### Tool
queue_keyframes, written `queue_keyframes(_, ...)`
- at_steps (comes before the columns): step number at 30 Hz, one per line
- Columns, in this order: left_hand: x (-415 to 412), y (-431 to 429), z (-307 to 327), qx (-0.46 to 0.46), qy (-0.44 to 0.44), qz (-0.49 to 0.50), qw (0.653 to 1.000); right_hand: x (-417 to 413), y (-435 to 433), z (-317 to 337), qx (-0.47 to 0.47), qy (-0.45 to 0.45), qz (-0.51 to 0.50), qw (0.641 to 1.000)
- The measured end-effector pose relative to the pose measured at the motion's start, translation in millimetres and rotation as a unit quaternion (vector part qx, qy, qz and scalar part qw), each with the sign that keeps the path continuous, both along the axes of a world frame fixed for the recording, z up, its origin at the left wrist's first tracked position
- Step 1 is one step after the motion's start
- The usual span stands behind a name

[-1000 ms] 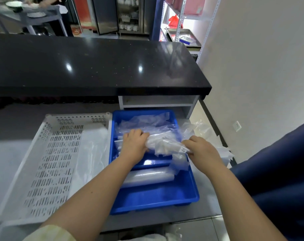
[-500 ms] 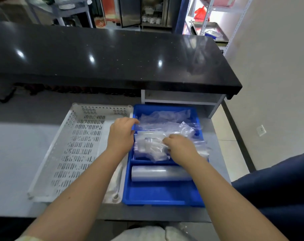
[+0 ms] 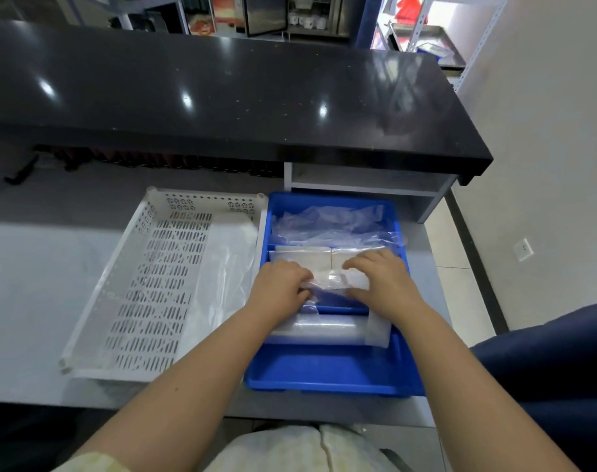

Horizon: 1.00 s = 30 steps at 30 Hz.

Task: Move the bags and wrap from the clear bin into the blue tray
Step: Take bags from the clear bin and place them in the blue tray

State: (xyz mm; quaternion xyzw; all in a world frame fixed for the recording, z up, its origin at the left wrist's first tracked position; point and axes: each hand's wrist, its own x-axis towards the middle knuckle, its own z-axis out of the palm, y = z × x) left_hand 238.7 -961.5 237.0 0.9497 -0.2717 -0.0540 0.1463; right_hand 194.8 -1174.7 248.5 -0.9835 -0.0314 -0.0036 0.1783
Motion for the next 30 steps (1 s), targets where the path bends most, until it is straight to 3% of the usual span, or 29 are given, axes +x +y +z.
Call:
queue_keyframes(5, 3, -10, 2, 0.034, 0.032, 0.026, 0.999, -3, 4, -10, 0.019, 0.138, -0.066, 0.988)
queue_keyframes(9, 9, -15, 11, 0.066, 0.051, 0.013, 0.996, 8, 5, -2, -0.017, 0.168, -0.053, 0.984)
queue_keyframes(18, -5, 45, 52, -0.057, -0.079, 0.161, 0.982, 38, 67, 50, -0.010, -0.032, 0.102, 0.994)
queue_keyframes(23, -27, 123, 58, -0.037, -0.097, 0.283, 0.954, 52, 154, 58, -0.022, -0.056, 0.227, 0.972)
queue_keyframes(30, -100, 284, 54, -0.001, -0.123, 0.455, 0.882, 28, 326, 59, -0.027, -0.100, 0.384, 0.917)
